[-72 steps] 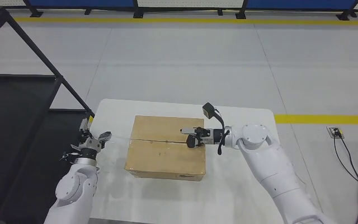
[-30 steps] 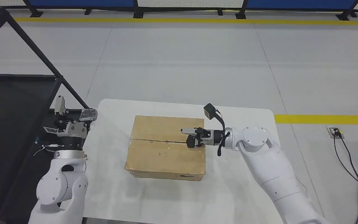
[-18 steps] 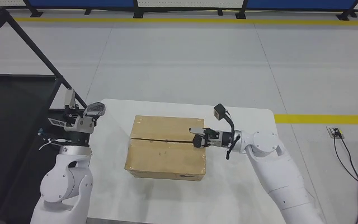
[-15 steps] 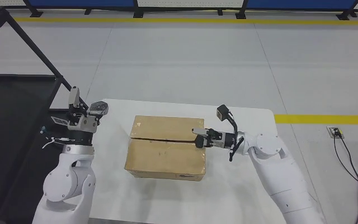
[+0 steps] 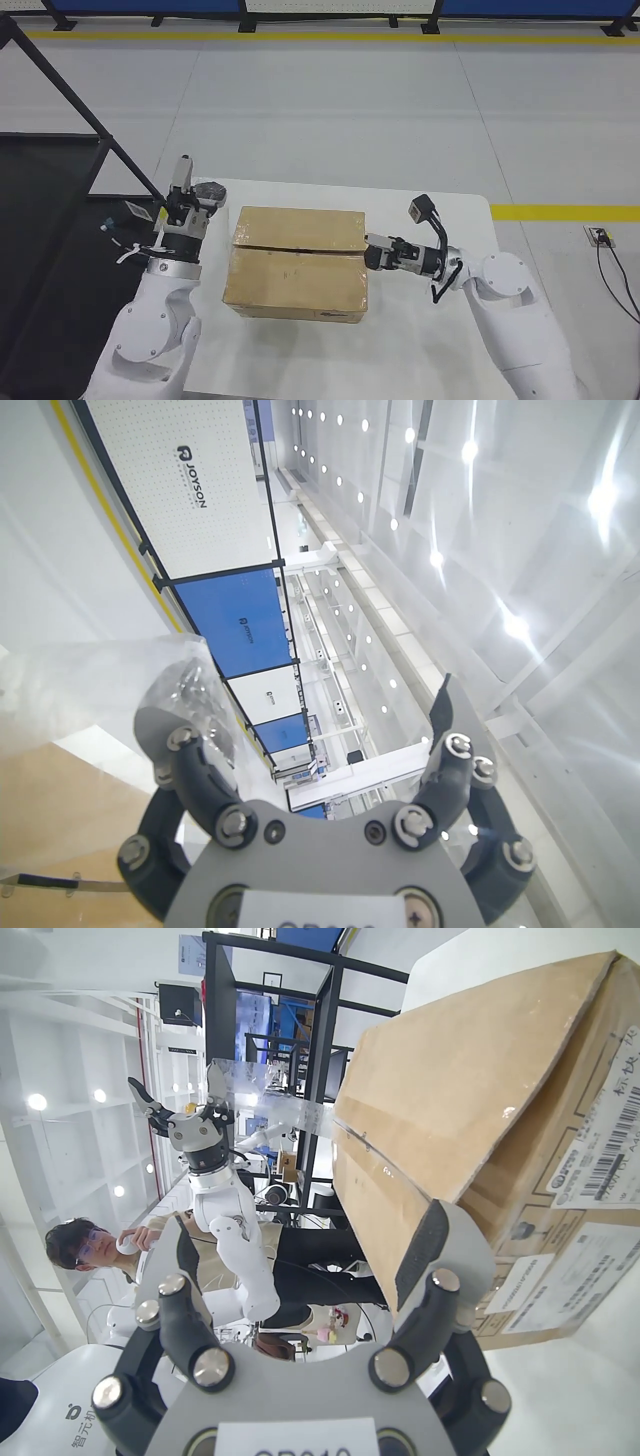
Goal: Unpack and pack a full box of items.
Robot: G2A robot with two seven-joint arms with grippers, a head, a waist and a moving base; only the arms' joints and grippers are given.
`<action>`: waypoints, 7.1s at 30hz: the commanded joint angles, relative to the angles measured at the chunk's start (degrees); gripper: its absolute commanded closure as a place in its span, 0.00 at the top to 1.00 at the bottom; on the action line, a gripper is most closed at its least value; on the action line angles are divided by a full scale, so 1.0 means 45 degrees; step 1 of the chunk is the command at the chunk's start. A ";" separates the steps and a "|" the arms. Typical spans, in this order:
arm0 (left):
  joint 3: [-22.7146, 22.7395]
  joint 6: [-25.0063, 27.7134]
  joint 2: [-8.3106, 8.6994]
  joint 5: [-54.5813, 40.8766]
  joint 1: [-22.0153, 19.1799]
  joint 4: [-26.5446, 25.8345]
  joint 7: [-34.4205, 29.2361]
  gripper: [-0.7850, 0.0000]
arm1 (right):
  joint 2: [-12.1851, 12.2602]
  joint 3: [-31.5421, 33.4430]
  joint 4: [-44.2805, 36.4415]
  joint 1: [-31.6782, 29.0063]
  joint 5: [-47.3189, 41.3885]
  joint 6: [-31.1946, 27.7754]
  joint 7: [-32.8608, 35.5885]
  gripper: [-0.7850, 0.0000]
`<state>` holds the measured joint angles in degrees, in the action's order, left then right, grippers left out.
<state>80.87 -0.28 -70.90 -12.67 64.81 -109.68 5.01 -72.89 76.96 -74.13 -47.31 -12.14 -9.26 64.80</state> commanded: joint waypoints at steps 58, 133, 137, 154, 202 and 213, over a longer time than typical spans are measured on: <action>-0.5209 -0.0870 -0.1441 0.4654 -0.2196 0.3042 0.0011 1.00 | 0.1050 0.1147 0.0046 -0.2026 -0.1778 -0.1623 -0.0012 1.00; -0.3669 -0.0662 -0.2807 0.5969 -0.1481 0.1464 -0.0402 1.00 | 0.2042 0.3349 -0.0299 -0.3667 -0.5865 -0.4205 0.0352 1.00; -0.1274 -0.0721 -0.2542 0.5335 -0.0313 -0.0042 -0.0584 1.00 | 0.1988 0.2388 -0.0353 -0.2513 -0.5332 -0.3459 0.0763 1.00; 0.4730 0.0712 -0.1977 0.1677 0.3370 -0.0352 -0.3310 1.00 | 0.0992 -0.3275 0.1116 0.2274 -0.1809 -0.1510 -0.0358 1.00; 0.7282 0.2674 -0.1621 -0.1107 0.5154 -0.0447 -0.3604 1.00 | -0.2664 -0.8969 0.6397 0.6245 -0.2972 -0.0204 -0.3393 1.00; 0.7449 0.2845 -0.1532 -0.1267 0.5221 -0.0222 -0.4035 1.00 | -0.4035 -0.9730 0.8062 0.6932 -0.3635 -0.0682 -0.3812 1.00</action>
<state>114.27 12.46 -77.83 -18.30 88.31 -110.79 -13.02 -90.61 33.42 -38.44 -16.32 -28.46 -12.07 47.51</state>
